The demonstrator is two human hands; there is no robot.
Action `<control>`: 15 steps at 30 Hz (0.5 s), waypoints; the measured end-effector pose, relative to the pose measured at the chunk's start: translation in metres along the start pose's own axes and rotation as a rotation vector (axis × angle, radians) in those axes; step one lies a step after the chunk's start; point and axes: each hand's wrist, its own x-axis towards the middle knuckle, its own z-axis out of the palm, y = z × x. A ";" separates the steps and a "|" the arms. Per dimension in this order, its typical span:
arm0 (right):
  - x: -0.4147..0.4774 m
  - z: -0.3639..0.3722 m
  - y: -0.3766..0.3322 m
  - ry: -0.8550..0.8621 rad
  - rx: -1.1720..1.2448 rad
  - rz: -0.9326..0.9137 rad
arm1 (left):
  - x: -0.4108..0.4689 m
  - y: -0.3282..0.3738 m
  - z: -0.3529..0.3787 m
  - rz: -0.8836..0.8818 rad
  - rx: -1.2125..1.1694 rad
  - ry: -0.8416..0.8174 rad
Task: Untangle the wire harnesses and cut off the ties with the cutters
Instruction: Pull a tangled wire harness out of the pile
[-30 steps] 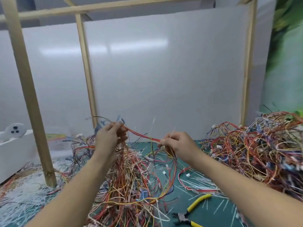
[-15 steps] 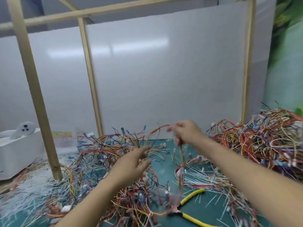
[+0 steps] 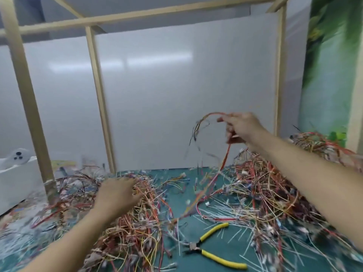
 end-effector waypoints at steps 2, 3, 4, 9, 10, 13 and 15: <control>-0.012 0.018 0.018 -0.093 -0.070 0.023 | -0.015 0.052 -0.020 0.231 -0.427 -0.127; -0.017 0.026 0.026 -0.113 -0.082 0.031 | -0.023 0.074 -0.025 0.338 -0.554 -0.324; -0.020 0.032 0.032 -0.121 -0.080 0.038 | -0.031 0.091 -0.023 0.442 -0.542 -0.497; -0.033 0.040 0.048 -0.219 -0.587 -0.056 | -0.044 0.103 -0.003 0.442 -0.524 -0.375; -0.036 0.040 0.053 -0.245 -0.772 -0.113 | -0.042 0.100 -0.006 0.368 -0.688 -0.347; -0.056 0.043 0.064 -0.380 -0.943 -0.339 | -0.026 0.096 -0.023 0.206 -1.103 -0.226; -0.067 0.050 0.075 -0.529 -1.017 -0.438 | -0.017 0.102 -0.033 0.162 -1.253 -0.190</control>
